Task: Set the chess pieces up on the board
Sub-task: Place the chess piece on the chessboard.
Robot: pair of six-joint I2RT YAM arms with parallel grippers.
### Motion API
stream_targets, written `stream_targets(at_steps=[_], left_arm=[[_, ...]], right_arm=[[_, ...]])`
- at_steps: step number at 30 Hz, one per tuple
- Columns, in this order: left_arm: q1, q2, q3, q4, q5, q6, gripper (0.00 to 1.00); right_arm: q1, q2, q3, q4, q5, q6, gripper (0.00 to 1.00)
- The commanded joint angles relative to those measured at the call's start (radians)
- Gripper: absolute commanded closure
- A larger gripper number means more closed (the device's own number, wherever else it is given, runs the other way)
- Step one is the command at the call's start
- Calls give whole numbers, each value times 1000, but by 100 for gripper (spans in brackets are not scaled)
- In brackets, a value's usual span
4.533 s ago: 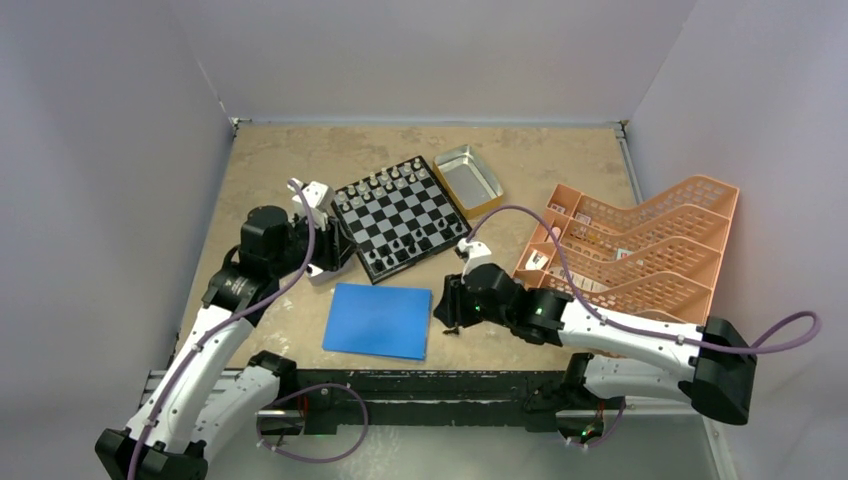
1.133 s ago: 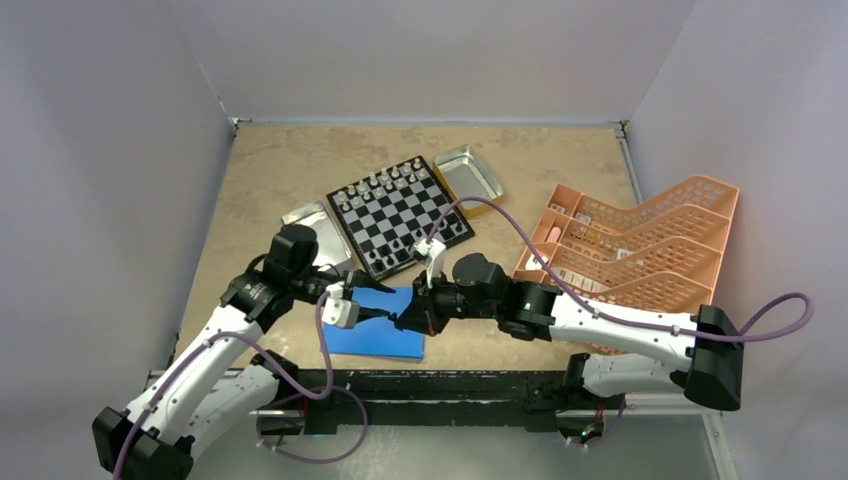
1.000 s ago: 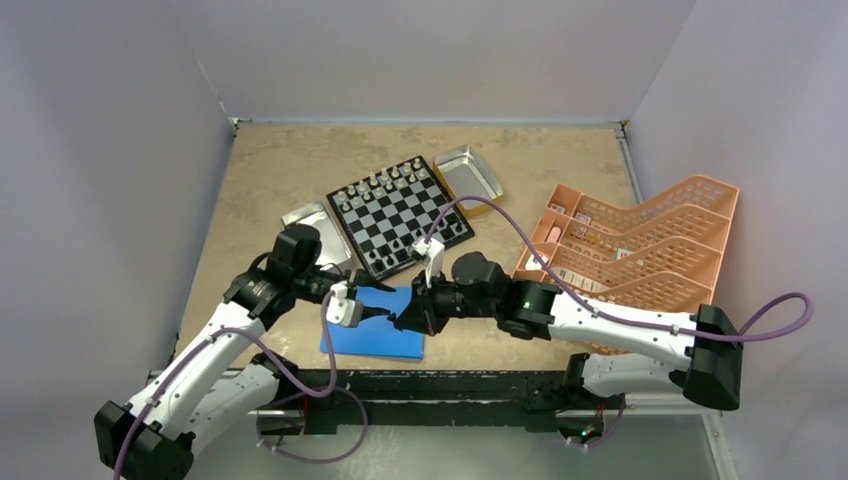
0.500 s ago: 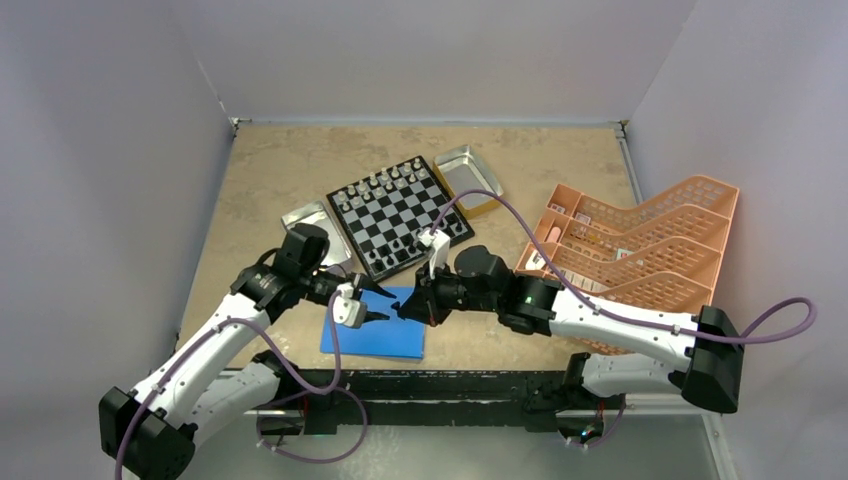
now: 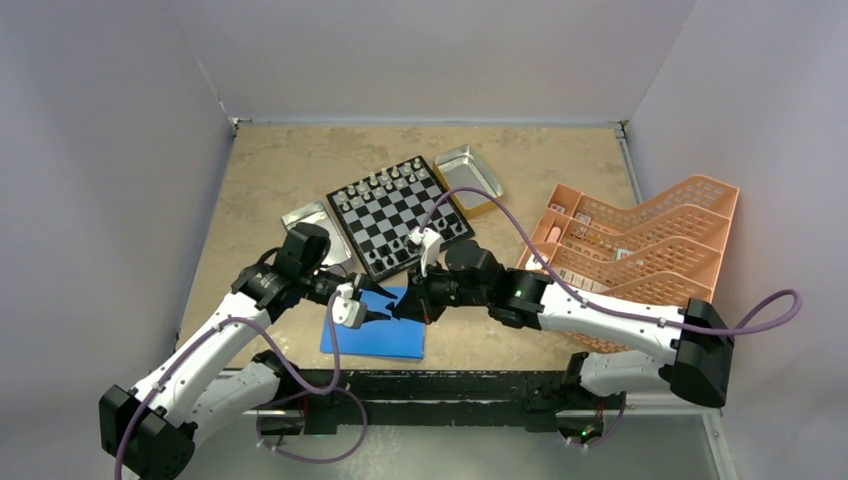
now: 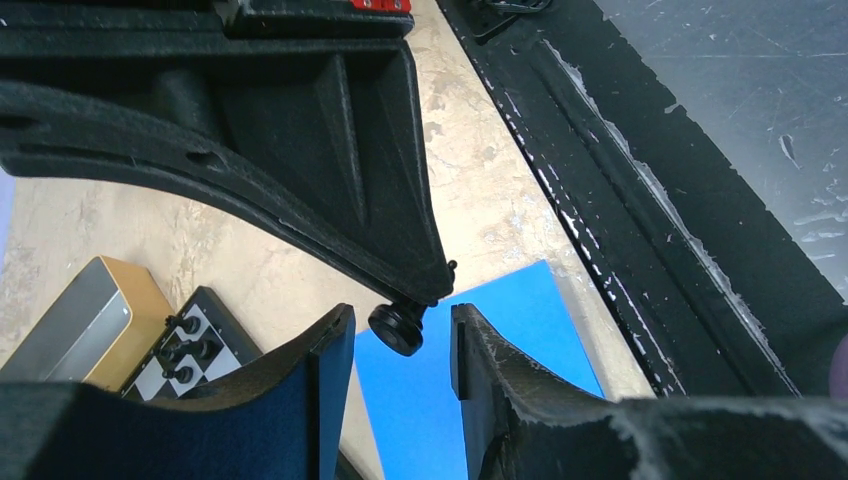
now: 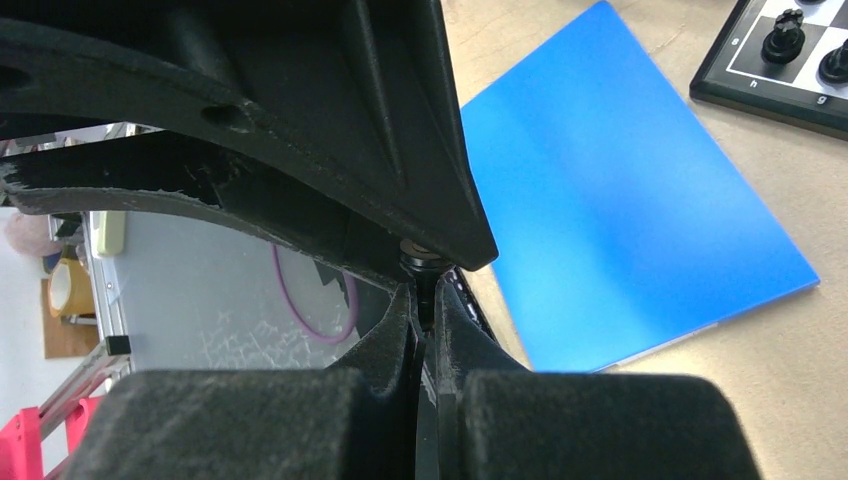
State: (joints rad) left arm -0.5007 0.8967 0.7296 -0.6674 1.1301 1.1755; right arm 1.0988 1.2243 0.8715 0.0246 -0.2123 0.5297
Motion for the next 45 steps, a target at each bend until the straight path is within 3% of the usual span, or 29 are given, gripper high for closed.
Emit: stream_targets(at_steps=[1,12,18,23,26,33,39,45], left_arm=[[-6,-10,33,29,50,48,62],[-6,-16,30,22,55,47,73],[-7,-13,33,77,55,-63,84],[-7,-27,25,198,-30,-283,100],[-6,-55,-5,349,-67,-454,100],[-6,-143,-129,834,-102,-1045,100],[-7,-171,-150,978,-280,-1340,100],[-7,-170,-197,1144,-407,-1565,100]], right_arm=[[-5,17,55,33,-48,-19,100],[-11,28,62,41,-47,-10,100],[-14,15,52,45,-30,-5,98],[-14,-37,36,64,41,23,88],[-14,-98,7,99,131,55,82],[-15,-326,-147,266,324,140,65],[-14,-461,-220,355,413,226,62],[-14,-425,-216,451,419,263,60]])
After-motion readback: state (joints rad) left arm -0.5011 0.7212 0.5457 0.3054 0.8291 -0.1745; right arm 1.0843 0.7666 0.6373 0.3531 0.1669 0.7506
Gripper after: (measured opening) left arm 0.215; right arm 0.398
